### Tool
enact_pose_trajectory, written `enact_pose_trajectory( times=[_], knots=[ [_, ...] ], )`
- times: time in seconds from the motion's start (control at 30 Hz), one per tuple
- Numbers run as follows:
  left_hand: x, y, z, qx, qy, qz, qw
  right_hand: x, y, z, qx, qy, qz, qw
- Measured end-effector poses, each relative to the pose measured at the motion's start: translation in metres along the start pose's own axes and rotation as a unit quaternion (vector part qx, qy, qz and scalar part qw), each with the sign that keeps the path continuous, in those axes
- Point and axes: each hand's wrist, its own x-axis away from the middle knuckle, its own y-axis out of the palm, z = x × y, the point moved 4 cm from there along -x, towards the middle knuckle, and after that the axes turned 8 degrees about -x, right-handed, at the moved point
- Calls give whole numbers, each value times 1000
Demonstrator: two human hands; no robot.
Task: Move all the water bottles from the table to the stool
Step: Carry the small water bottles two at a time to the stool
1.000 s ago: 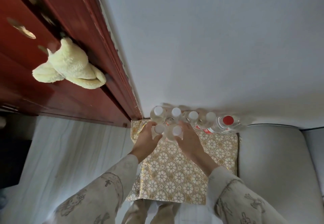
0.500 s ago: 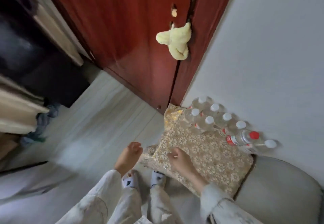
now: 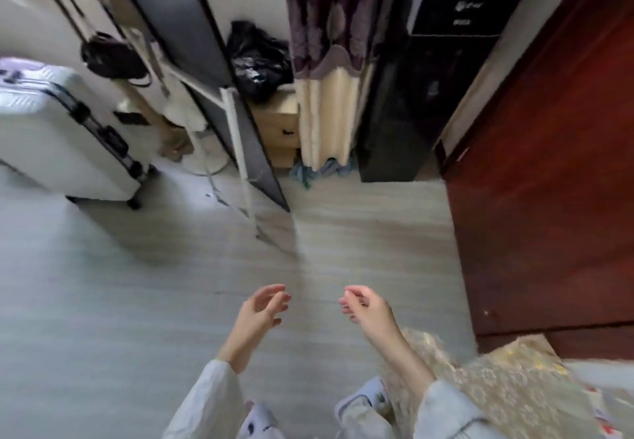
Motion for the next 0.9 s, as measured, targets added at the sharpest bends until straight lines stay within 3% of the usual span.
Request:
enact_pose_trajectory(
  times=[0.2, 0.3, 0.47, 0.63, 0.9],
  knots=[
    [42, -207, -48, 109, -4, 148, 983, 19, 210, -75, 79, -67, -175, 979],
    [72, -313, -68, 158, 10, 261, 952, 35, 322, -119, 113, -111, -279, 947],
    [121, -428, -104, 210, 8, 391, 896, 76, 472, -175, 138, -144, -413, 889],
    [140, -515, -127, 246, -9, 464, 851, 104, 601, -207, 179, -168, -510, 825],
    [112, -703, -123, 249, 8, 543, 802, 102, 803, -279, 181, -162, -589, 771]
  ],
)
